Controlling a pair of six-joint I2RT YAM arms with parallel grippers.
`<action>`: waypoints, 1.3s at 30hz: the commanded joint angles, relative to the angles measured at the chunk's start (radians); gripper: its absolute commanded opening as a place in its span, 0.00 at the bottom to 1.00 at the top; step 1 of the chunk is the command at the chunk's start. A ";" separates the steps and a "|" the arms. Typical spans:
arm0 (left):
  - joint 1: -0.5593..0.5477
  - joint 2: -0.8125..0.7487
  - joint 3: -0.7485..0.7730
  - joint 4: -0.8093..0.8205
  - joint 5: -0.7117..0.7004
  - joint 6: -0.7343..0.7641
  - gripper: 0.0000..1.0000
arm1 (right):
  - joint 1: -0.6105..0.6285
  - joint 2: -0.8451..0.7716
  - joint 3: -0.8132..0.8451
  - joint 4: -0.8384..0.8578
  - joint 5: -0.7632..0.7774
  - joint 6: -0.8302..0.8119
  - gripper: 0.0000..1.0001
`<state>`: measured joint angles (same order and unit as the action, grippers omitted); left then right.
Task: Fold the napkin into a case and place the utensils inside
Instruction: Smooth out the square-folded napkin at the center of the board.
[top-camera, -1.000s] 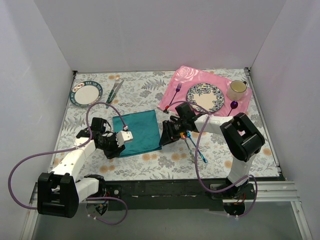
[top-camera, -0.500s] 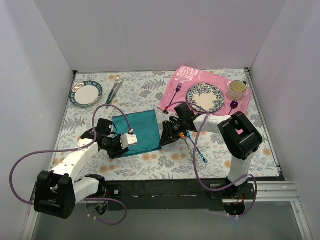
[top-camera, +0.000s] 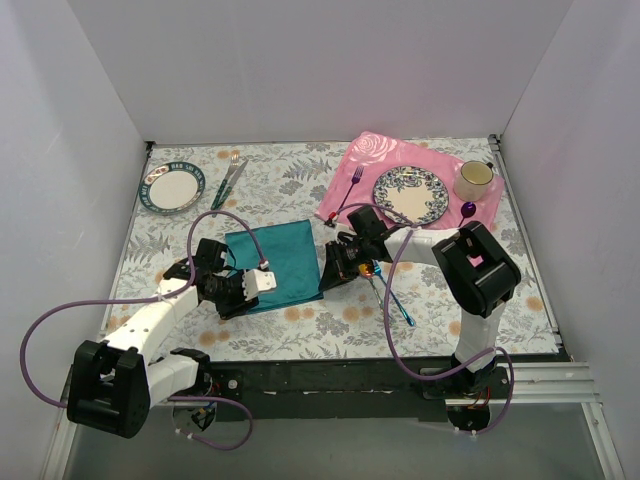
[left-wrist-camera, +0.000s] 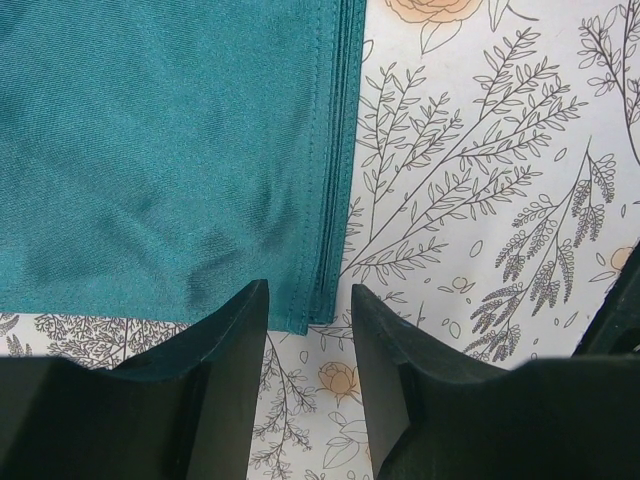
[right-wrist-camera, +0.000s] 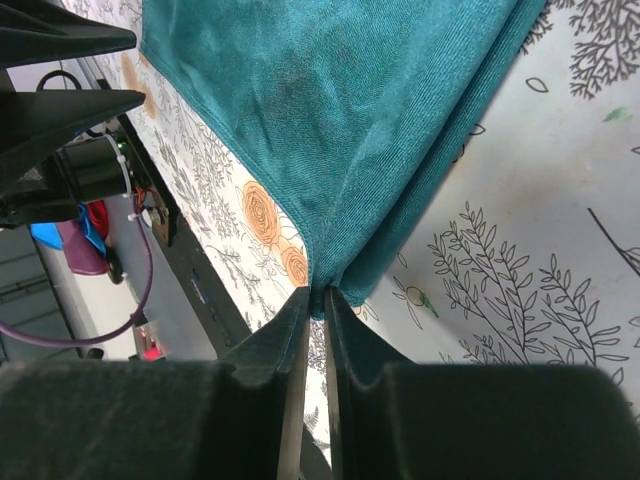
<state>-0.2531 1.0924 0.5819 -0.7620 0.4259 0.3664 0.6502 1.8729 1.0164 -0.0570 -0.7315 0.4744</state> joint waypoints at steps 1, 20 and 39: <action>-0.006 -0.012 -0.001 0.012 0.004 0.005 0.39 | 0.005 0.014 0.040 0.003 -0.032 0.016 0.16; -0.006 -0.025 0.044 -0.020 0.014 -0.050 0.38 | 0.020 -0.014 -0.001 -0.015 -0.080 0.023 0.01; 0.347 0.228 0.464 0.314 0.559 -0.842 0.98 | 0.003 -0.058 0.471 -0.278 0.046 -0.382 0.87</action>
<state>0.0769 1.2980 1.0237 -0.6945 0.8093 -0.0978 0.6621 1.8771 1.3853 -0.3950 -0.7452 0.1902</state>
